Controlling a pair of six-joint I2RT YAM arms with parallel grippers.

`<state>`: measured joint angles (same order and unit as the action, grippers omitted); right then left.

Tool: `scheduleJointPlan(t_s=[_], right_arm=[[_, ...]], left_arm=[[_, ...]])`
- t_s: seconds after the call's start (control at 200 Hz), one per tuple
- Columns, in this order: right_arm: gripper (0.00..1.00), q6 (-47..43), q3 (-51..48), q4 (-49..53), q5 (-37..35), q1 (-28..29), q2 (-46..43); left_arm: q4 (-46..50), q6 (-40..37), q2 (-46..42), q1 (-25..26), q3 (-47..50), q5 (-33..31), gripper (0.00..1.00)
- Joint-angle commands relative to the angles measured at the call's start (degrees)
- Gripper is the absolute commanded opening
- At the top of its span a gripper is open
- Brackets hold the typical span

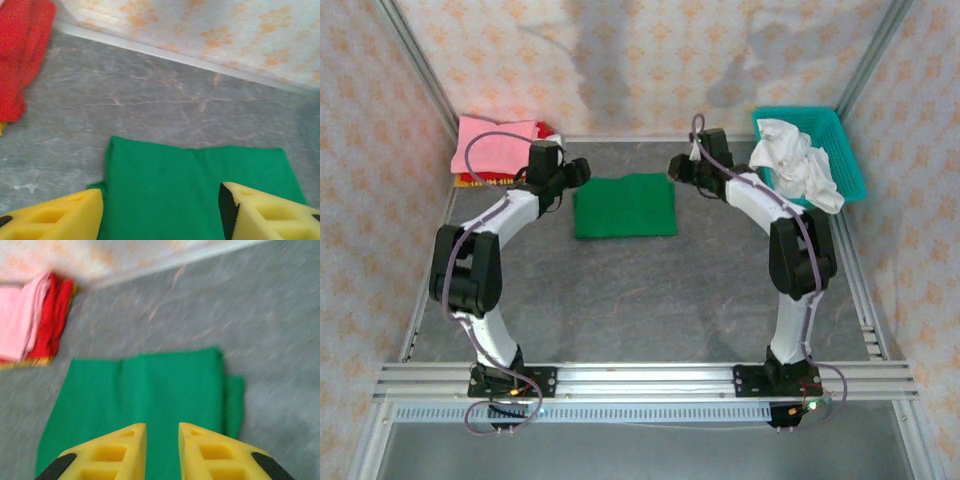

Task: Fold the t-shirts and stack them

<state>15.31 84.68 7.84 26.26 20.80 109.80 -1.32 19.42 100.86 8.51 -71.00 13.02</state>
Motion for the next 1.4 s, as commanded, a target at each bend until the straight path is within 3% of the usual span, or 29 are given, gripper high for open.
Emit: scheduleJointPlan(t_s=[0.0, 0.185, 0.43, 0.56, 0.676, 0.796, 0.946, 1.251, 1.396], right_arm=[[0.23, 0.7, -5.7, -2.5, 4.8, 3.8, -3.2], [0.2, 3.7, -7.8, -4.9, 6.3, 4.4, 2.7], [0.16, 5.5, -6.6, -6.4, 3.6, 4.4, 9.2], [0.15, 6.6, -8.4, -7.1, 1.9, 4.3, 10.0], [0.15, 7.2, -9.7, -8.1, 2.5, 4.3, 10.1], [0.14, 7.2, -9.8, -8.1, 2.7, 4.3, 10.2], [0.14, 7.2, -9.9, -8.3, 2.3, 4.3, 10.3], [0.13, 7.6, -10.4, -9.1, 2.1, 4.3, 10.8], [0.13, 7.7, -10.3, -9.1, 2.1, 4.3, 10.8]], left_arm=[[2.8, 0.7, -2.7, 2.8, 4.8, -0.9, 0.62], [0.1, 4.9, -0.6, 0.5, 11.6, 0.7, 0.58], [3.7, 7.0, 10.5, -1.4, 5.5, 2.8, 0.59], [5.7, 7.9, 11.0, -1.4, 5.6, -0.1, 0.59], [9.9, 5.8, 13.9, -1.3, 1.0, 2.2, 0.62], [8.0, 5.8, 15.1, -1.0, 0.0, 5.4, 0.65], [9.2, 5.6, 17.4, 1.4, -2.7, 5.2, 0.64], [6.6, 7.2, 20.8, 4.0, -3.9, 6.4, 0.35], [6.1, 7.5, 22.2, 4.3, -4.7, 7.1, 0.14]])
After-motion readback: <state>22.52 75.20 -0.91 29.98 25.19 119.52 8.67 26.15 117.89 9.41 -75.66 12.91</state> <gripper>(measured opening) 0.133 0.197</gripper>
